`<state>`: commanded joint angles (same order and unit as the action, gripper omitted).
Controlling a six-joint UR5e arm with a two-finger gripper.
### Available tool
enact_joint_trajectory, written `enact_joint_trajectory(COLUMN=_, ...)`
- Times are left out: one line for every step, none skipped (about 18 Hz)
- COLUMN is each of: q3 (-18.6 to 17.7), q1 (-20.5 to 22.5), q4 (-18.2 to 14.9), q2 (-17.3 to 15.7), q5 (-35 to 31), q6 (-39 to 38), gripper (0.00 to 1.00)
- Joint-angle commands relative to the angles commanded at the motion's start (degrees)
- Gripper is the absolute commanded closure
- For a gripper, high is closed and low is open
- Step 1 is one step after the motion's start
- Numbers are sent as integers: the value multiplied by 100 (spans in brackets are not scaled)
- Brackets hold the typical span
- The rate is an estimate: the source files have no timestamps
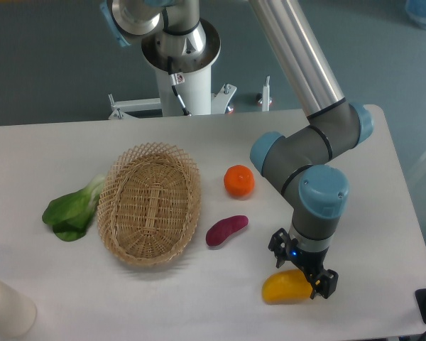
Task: Pick up the mango from the table
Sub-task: 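Lower the gripper around the mango and close on it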
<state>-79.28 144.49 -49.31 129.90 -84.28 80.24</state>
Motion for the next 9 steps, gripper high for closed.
enact_joint_trajectory(q3=17, q1=-44, q4=-9, q2=52, q5=-35, q6=0, gripper=0)
enact_joint_trajectory(q3=18, q1=-53, q4=0, q2=88, q5=-53, q6=0, gripper=0)
enact_joint_trajectory(q3=26, q1=-62, q4=0, q2=132, q5=-62, q6=0, gripper=0)
enact_joint_trajectory(q3=26, q1=-62, q4=0, q2=141, q5=-62, q6=0, gripper=0)
enact_joint_trajectory(q3=26, q1=-88, q4=0, q2=167, q5=-62, q6=0, gripper=0)
enact_joint_trajectory(q3=26, q1=-105, q4=0, q2=176, q5=-62, q6=0, gripper=0)
enact_joint_trajectory(q3=26, q1=-114, q4=-17, q2=185, q5=-62, q6=-9, gripper=0)
enact_joint_trajectory(q3=9, q1=-123, q4=-18, q2=211, q5=-97, q6=-9, gripper=0)
enact_joint_trajectory(q3=9, q1=-149, q4=-26, q2=229, q5=-245, q6=-9, gripper=0)
